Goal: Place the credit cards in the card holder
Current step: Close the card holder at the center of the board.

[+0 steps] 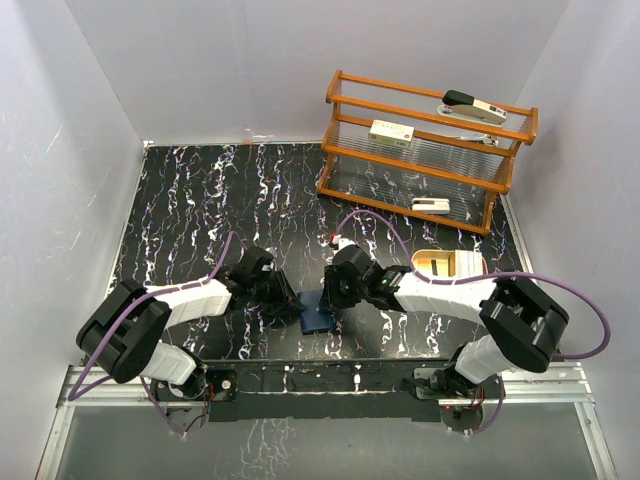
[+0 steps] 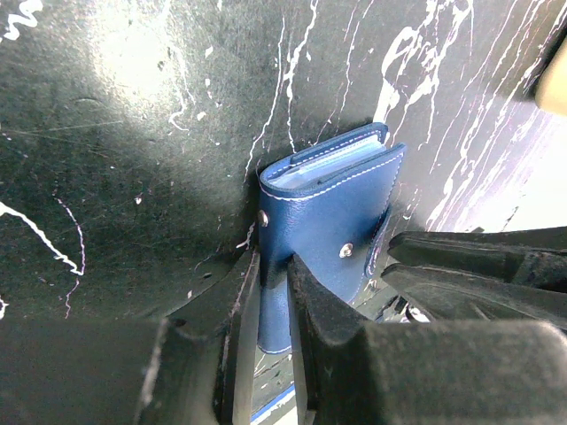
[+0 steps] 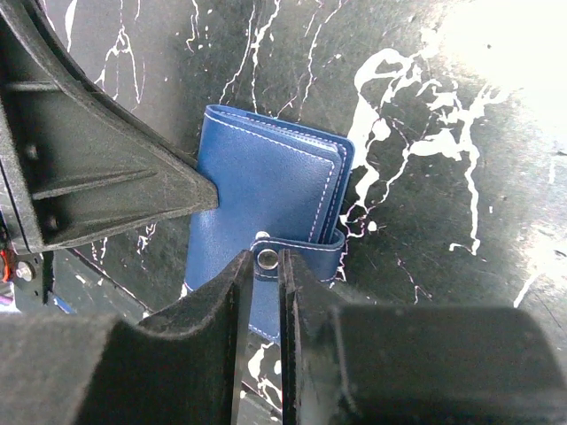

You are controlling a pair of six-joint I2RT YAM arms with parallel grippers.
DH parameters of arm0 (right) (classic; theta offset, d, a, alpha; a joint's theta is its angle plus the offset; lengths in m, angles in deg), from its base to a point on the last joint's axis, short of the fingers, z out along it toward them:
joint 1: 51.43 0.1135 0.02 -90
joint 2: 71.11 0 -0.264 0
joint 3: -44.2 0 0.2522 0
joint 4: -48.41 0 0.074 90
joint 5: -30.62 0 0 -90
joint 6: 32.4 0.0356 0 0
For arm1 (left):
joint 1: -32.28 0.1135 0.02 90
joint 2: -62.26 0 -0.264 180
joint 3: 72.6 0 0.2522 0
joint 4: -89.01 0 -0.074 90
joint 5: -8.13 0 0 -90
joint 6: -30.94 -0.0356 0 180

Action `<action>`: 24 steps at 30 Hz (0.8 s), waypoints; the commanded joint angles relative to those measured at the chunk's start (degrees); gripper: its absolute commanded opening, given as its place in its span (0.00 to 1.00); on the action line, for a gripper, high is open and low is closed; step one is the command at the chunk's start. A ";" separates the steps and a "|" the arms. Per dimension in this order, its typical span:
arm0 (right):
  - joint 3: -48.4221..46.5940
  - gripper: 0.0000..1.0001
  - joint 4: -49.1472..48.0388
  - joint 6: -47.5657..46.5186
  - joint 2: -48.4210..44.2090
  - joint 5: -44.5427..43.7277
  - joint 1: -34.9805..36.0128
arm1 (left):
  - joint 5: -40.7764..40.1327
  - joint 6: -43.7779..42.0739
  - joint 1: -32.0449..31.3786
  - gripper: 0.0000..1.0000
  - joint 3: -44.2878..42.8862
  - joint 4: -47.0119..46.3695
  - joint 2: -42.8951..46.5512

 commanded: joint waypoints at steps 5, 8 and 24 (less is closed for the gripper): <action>1.09 0.17 -7.03 0.52 2.97 2.41 -0.27 | -0.77 -0.72 -0.36 0.15 -1.03 2.30 0.31; 1.96 0.16 -8.64 1.36 3.76 3.23 -0.27 | -0.59 -0.43 -0.32 0.15 -0.91 2.02 0.40; 3.57 0.13 -9.99 3.31 2.88 3.33 -0.03 | 0.11 0.30 -0.31 0.14 -0.99 0.90 0.15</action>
